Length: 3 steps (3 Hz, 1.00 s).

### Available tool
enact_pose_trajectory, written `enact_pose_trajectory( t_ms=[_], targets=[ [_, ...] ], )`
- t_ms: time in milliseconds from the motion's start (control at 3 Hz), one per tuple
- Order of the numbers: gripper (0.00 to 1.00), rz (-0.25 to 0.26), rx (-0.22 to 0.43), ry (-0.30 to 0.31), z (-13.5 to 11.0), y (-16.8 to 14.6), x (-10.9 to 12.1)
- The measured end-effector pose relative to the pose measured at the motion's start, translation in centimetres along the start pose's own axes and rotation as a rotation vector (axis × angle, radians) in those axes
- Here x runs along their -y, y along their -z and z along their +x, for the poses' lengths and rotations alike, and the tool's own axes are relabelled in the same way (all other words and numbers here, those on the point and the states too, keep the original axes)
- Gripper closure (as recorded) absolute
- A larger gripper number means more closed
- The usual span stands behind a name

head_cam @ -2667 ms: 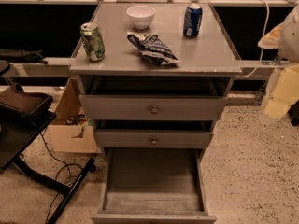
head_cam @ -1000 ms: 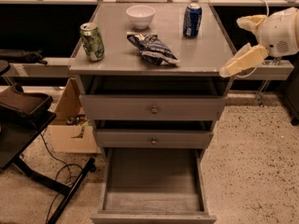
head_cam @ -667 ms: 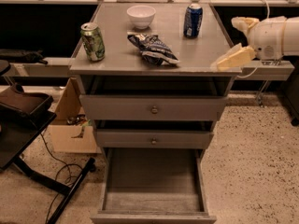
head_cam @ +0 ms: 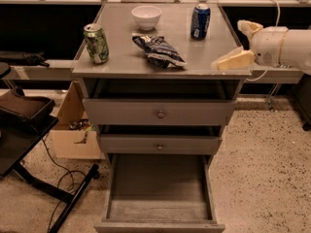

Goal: Place pepsi can into bottom drawer

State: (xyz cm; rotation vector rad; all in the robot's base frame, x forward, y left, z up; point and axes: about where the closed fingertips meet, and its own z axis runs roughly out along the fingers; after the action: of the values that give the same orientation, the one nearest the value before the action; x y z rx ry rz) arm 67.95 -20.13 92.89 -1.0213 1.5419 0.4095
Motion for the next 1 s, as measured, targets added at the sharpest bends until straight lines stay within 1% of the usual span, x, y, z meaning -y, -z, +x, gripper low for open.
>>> enact_pose_trajectory(
  t_ms=[333,667,1000],
  targets=[
    [0.00,0.017,0.002,-0.035,0.6,-1.7,1.6],
    [0.00,0.061,-0.015,-0.088,1.3,-4.4,4.9],
    [0.00,0.120,-0.047,-0.112,1.5,-6.6,7.8]
  ],
)
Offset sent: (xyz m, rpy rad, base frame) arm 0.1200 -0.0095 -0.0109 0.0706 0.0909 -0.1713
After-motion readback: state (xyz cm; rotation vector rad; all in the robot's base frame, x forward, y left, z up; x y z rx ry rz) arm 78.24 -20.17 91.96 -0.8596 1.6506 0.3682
